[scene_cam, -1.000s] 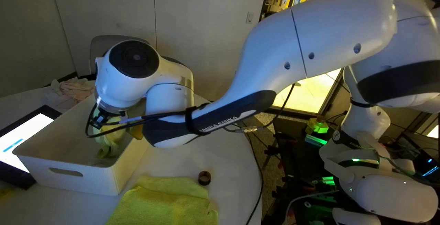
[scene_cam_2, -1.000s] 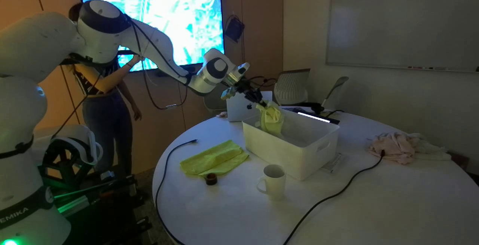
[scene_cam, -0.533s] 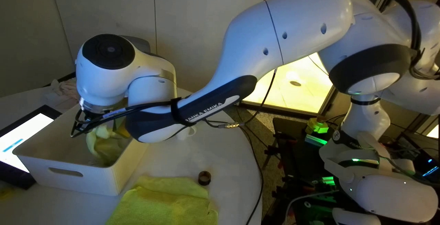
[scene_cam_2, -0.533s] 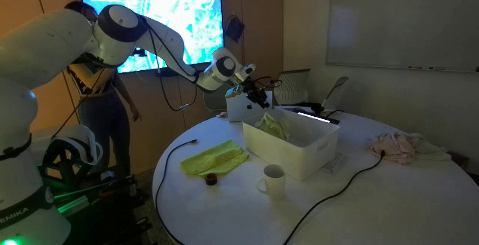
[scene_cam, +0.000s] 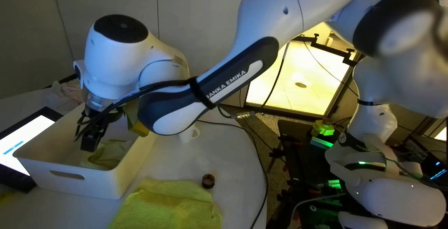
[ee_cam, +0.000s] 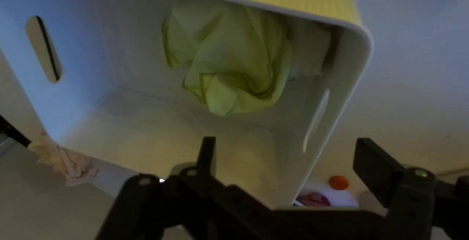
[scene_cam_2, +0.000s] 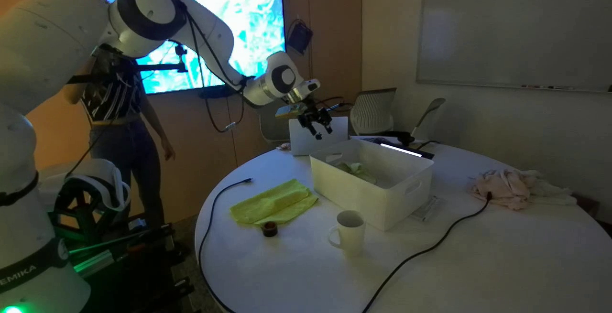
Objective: Pick up the clothes from the table and put them in the box and pick up the black objects from the table and put them in the cup
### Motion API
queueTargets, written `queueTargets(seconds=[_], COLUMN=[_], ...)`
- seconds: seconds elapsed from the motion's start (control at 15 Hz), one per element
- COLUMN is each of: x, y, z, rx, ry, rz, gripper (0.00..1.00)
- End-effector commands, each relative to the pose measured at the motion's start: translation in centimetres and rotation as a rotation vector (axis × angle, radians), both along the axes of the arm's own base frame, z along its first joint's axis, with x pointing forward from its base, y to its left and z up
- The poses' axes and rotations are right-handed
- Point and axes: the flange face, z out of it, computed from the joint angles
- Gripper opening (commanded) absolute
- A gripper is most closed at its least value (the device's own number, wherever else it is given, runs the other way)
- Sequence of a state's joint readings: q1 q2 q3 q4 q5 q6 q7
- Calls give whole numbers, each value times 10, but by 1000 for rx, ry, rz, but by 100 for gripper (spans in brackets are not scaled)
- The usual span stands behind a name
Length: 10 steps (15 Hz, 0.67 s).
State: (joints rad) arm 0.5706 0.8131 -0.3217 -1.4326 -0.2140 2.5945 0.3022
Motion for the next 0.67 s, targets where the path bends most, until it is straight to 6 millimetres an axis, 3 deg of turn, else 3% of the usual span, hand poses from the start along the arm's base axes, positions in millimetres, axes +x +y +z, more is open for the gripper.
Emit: queueTargets(seconds=[0.0, 0.27, 0.6], x=[-45, -88, -154], y=[-15, -47, -110], z=[34, 32, -21], rx=[55, 83, 95], ry=[80, 175, 310], rz=[76, 40, -57], gripper=[100, 100, 100])
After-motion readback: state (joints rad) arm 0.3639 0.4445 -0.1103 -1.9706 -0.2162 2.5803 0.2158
